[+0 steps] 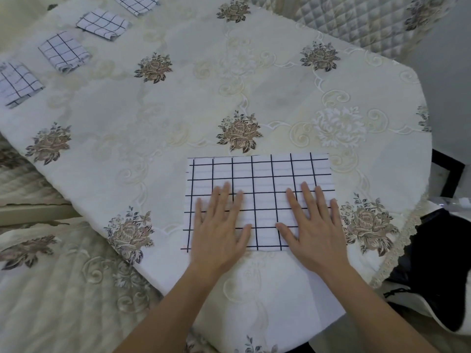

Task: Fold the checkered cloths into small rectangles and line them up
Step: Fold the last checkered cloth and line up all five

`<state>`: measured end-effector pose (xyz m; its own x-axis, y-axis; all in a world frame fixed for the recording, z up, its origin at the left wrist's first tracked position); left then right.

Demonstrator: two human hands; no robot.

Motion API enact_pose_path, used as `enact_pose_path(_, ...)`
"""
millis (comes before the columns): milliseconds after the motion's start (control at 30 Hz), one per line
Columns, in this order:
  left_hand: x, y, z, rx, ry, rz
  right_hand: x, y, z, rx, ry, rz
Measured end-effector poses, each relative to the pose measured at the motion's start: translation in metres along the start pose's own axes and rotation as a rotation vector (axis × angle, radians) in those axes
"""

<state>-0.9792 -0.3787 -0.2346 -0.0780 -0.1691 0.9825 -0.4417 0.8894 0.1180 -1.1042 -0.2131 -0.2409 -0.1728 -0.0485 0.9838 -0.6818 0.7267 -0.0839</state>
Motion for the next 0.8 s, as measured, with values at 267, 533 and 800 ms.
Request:
enact_pose_path(267, -0.01, 0.011, -0.009, -0.045, -0.068, -0.005, 0.0, 0.002, 0.0, 0.02, -0.007, 0.003)
enact_pose_path(533, -0.006, -0.031, -0.024, 0.036, -0.066, -0.007, 0.01, -0.026, 0.0, -0.037, 0.038, 0.115)
enact_pose_path(800, -0.01, -0.031, -0.023, 0.028, -0.091, -0.016, -0.007, -0.128, 0.007, 0.153, -0.026, 0.212)
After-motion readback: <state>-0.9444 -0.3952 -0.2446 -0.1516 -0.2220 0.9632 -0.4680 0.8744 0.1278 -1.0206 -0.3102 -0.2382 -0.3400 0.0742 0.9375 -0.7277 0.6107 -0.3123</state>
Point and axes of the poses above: each hand's wrist, its own z-axis towards the middle knuckle, its own x-axis out of the back of the hand, y = z × x, the point moved 9 cm from there along z, towards the middle knuckle, and after that the axes turned 7 degrees about -y, right-handed, at the moved point
